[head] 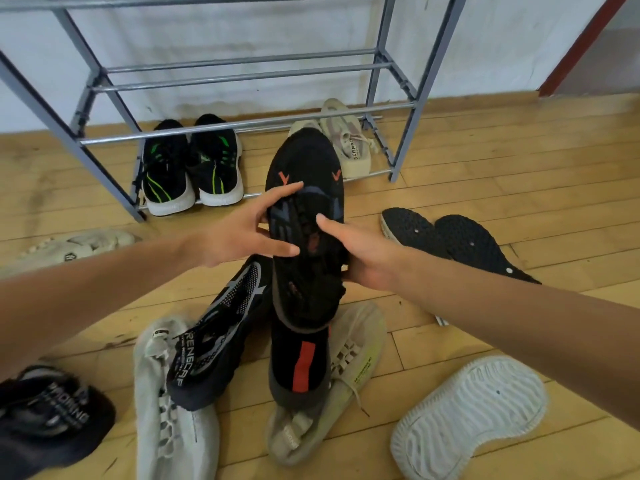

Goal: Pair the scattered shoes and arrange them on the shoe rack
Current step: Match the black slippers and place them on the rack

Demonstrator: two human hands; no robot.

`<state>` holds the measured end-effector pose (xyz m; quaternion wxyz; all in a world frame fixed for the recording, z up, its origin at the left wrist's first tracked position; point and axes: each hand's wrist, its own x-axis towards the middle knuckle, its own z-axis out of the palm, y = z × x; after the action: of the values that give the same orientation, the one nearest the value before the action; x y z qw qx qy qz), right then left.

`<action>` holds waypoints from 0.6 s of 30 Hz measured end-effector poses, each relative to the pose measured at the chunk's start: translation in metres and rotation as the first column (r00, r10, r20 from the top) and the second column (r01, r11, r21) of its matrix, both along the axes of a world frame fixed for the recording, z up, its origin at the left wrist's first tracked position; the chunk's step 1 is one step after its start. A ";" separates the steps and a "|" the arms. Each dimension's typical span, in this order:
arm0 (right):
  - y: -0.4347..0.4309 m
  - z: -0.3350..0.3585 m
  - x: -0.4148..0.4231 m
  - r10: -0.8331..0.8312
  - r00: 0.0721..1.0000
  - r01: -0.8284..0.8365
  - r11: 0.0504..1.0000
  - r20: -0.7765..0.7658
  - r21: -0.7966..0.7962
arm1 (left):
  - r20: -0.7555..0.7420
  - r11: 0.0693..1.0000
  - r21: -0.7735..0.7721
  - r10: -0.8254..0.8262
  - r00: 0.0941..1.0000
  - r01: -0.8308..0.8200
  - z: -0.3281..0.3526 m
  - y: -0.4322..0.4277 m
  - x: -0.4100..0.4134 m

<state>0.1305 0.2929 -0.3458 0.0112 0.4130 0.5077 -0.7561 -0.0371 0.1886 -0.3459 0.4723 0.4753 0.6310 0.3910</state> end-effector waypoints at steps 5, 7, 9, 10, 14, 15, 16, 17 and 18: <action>-0.014 0.013 -0.014 0.129 0.992 -0.129 0.992 -0.016 -0.006 | 0.001 0.996 -0.026 0.085 0.996 -0.085 0.005 -0.029 -0.020; -0.021 0.018 -0.021 0.137 0.990 -0.138 0.990 -0.029 -0.022 | -0.007 0.993 -0.031 0.113 0.994 -0.113 0.012 -0.040 -0.027; -0.030 0.023 -0.028 0.168 0.985 -0.169 0.985 -0.041 -0.027 | -0.002 0.989 -0.037 0.144 0.990 -0.144 0.020 -0.053 -0.032; -0.035 0.025 -0.032 0.188 0.981 -0.190 0.981 -0.051 -0.027 | 0.003 0.986 -0.039 0.162 0.987 -0.162 0.024 -0.060 -0.035; -0.055 0.041 -0.044 0.286 0.953 -0.289 0.957 -0.098 -0.014 | 0.038 0.976 -0.050 0.214 0.976 -0.212 0.041 -0.088 -0.044; -0.061 0.045 -0.045 0.314 0.944 -0.316 0.949 -0.105 -0.003 | 0.056 0.973 -0.052 0.227 0.972 -0.224 0.045 -0.096 -0.046; -0.066 0.048 -0.046 0.350 0.930 -0.351 0.936 -0.110 0.014 | 0.072 0.970 -0.054 0.241 0.968 -0.237 0.049 -0.105 -0.048; -0.071 0.051 -0.046 0.394 0.912 -0.393 0.919 -0.114 0.034 | 0.085 0.967 -0.056 0.253 0.964 -0.249 0.052 -0.114 -0.049; -0.076 0.054 -0.047 0.435 0.892 -0.433 0.900 -0.119 0.046 | 0.093 0.964 -0.058 0.263 0.960 -0.258 0.055 -0.124 -0.051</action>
<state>0.0835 0.2173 -0.2915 0.1437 0.2407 0.5937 -0.7543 -0.0879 0.0643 -0.2913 0.4584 0.3570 0.6725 0.4584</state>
